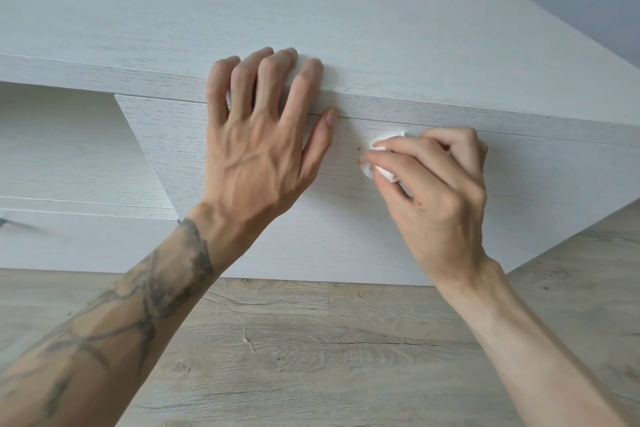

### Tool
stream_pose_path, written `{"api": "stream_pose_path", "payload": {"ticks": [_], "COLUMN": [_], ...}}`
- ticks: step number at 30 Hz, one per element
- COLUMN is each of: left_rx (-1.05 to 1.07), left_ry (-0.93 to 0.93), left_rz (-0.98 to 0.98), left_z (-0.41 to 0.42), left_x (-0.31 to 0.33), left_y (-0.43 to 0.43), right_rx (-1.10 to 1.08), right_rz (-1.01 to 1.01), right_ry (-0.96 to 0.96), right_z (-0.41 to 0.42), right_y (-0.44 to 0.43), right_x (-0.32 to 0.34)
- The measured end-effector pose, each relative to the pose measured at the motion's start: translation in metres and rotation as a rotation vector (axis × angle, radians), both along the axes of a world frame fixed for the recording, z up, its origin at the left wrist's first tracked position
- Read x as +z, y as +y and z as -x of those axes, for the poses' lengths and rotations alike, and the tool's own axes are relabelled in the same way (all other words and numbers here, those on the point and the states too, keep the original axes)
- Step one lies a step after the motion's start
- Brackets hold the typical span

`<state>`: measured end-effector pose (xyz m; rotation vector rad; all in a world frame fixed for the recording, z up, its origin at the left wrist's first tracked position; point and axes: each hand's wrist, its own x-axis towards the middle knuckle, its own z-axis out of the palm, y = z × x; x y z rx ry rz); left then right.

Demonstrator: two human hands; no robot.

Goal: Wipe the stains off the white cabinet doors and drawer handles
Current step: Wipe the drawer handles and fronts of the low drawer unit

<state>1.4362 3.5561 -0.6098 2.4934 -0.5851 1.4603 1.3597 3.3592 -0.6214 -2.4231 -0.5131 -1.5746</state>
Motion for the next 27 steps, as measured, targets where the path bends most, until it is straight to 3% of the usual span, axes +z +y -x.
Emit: {"api": "stream_pose_path", "payload": {"ticks": [6, 13, 17, 20, 27], "left_rx": [-0.004, -0.014, -0.01, -0.014, -0.021], "left_ry": [0.01, 0.015, 0.021, 0.031, 0.046], "left_rz": [-0.002, 0.007, 0.005, 0.002, -0.002], "left_z": [0.0, 0.0, 0.001, 0.002, 0.003], "left_x": [0.001, 0.001, 0.0, 0.001, 0.002], "left_y": [0.001, 0.0, -0.001, 0.0, 0.001], "right_rx": [0.001, -0.02, 0.077, 0.03, -0.095], "right_rz": [-0.031, -0.289, -0.219, -0.116, -0.168], "right_ry": [-0.008, 0.045, 0.091, 0.105, 0.031], "right_z": [0.024, 0.052, 0.032, 0.017, 0.038], "right_y": [-0.01, -0.019, 0.005, 0.002, -0.047], "right_x": [-0.008, -0.007, 0.007, 0.004, -0.01]}}
